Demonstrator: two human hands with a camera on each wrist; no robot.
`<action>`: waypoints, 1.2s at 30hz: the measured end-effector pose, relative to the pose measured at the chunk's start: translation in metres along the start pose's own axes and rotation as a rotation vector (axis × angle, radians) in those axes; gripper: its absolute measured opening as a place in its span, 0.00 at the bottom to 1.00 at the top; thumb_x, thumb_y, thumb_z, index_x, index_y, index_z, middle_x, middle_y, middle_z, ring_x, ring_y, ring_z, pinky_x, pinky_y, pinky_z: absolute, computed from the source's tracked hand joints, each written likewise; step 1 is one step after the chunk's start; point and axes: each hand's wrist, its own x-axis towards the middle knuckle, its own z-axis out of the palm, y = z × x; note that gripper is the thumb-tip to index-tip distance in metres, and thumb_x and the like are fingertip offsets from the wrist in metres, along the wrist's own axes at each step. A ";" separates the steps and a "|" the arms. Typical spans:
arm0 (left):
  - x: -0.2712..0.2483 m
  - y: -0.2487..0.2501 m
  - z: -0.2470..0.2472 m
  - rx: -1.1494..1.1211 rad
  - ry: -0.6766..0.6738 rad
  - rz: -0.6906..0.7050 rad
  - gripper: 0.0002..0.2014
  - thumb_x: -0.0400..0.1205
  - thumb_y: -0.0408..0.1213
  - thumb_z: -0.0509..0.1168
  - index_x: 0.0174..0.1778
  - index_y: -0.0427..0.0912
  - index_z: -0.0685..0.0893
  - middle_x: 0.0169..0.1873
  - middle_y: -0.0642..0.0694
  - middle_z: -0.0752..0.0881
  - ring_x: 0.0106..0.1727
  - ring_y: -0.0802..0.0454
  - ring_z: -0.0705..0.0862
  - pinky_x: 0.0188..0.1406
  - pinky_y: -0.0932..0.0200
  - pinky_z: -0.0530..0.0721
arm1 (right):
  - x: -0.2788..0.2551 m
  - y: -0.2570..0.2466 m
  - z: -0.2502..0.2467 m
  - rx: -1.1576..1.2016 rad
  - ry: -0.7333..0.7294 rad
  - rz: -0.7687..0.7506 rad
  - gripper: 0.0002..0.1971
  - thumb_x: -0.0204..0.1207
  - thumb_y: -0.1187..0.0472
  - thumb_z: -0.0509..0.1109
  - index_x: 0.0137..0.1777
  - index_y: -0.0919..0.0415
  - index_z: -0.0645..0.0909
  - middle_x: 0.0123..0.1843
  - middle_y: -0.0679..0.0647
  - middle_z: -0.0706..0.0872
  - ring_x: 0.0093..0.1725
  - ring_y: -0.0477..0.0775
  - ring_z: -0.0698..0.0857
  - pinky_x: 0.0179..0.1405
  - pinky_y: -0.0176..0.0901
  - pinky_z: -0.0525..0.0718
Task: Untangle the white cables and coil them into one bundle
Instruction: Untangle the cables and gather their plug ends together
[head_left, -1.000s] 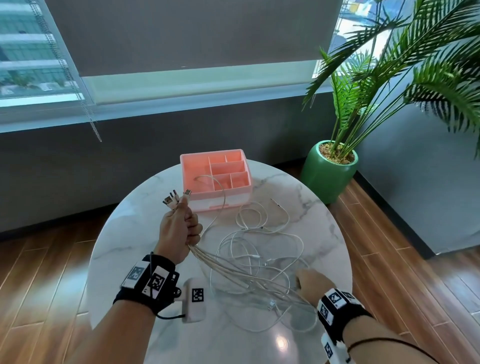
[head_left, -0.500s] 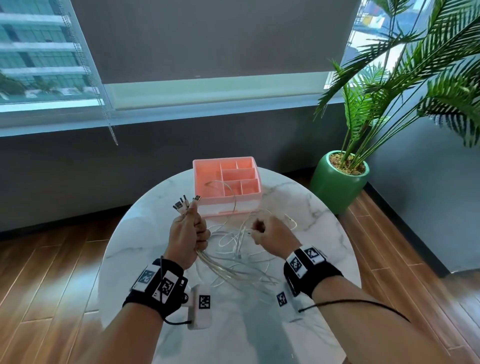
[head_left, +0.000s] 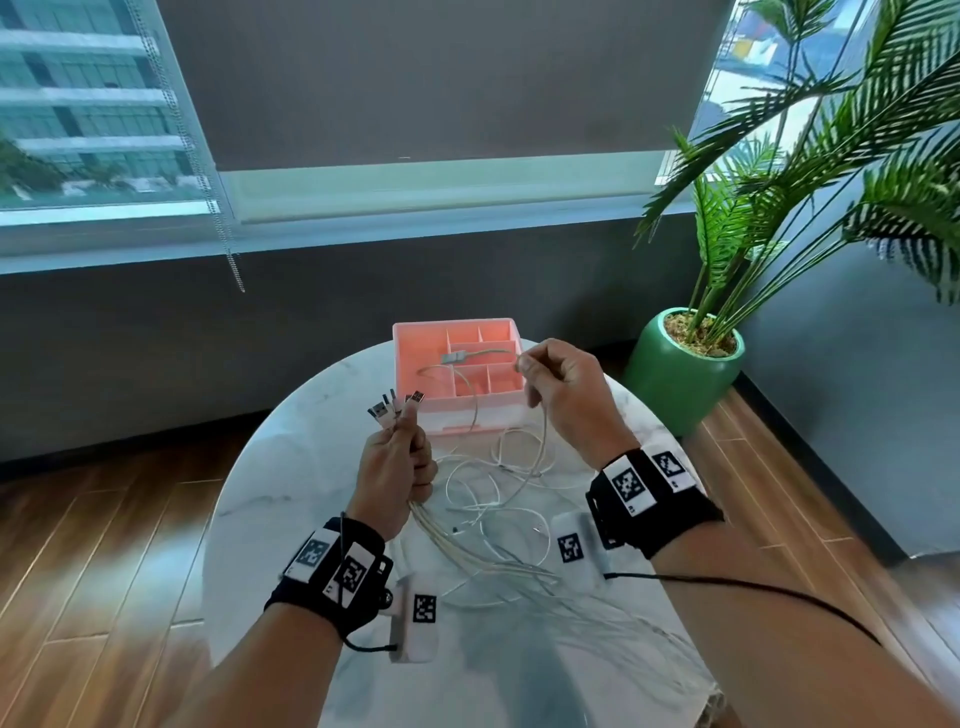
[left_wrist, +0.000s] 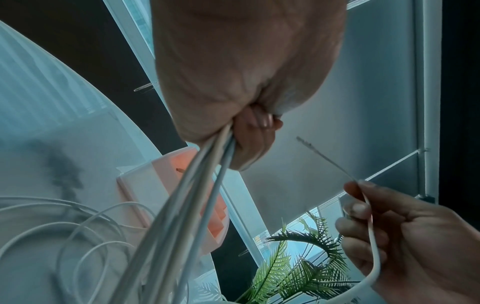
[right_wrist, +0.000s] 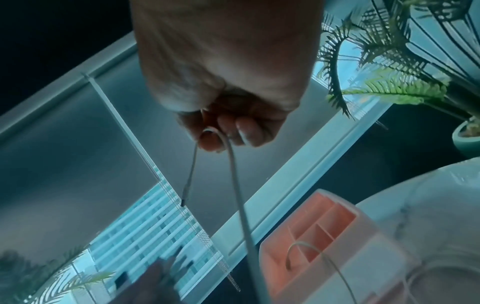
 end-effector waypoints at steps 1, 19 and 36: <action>0.000 0.000 0.003 0.006 -0.001 0.008 0.24 0.88 0.54 0.59 0.29 0.47 0.64 0.25 0.48 0.59 0.21 0.56 0.56 0.17 0.69 0.56 | -0.004 -0.001 0.004 0.040 -0.033 0.016 0.09 0.83 0.62 0.67 0.42 0.63 0.82 0.27 0.54 0.83 0.23 0.41 0.74 0.29 0.37 0.72; 0.003 -0.007 0.011 0.111 0.015 0.076 0.18 0.84 0.51 0.67 0.42 0.37 0.80 0.26 0.46 0.67 0.25 0.52 0.68 0.17 0.62 0.63 | -0.076 0.033 0.066 0.018 -0.428 0.153 0.12 0.78 0.51 0.74 0.39 0.59 0.85 0.19 0.45 0.76 0.23 0.49 0.72 0.29 0.41 0.70; 0.010 0.019 -0.029 -0.303 0.324 0.133 0.26 0.88 0.57 0.60 0.28 0.48 0.64 0.22 0.51 0.64 0.20 0.54 0.65 0.19 0.65 0.66 | -0.068 0.152 -0.040 -0.368 -0.129 0.716 0.18 0.84 0.50 0.65 0.36 0.59 0.83 0.27 0.51 0.79 0.27 0.53 0.77 0.30 0.40 0.74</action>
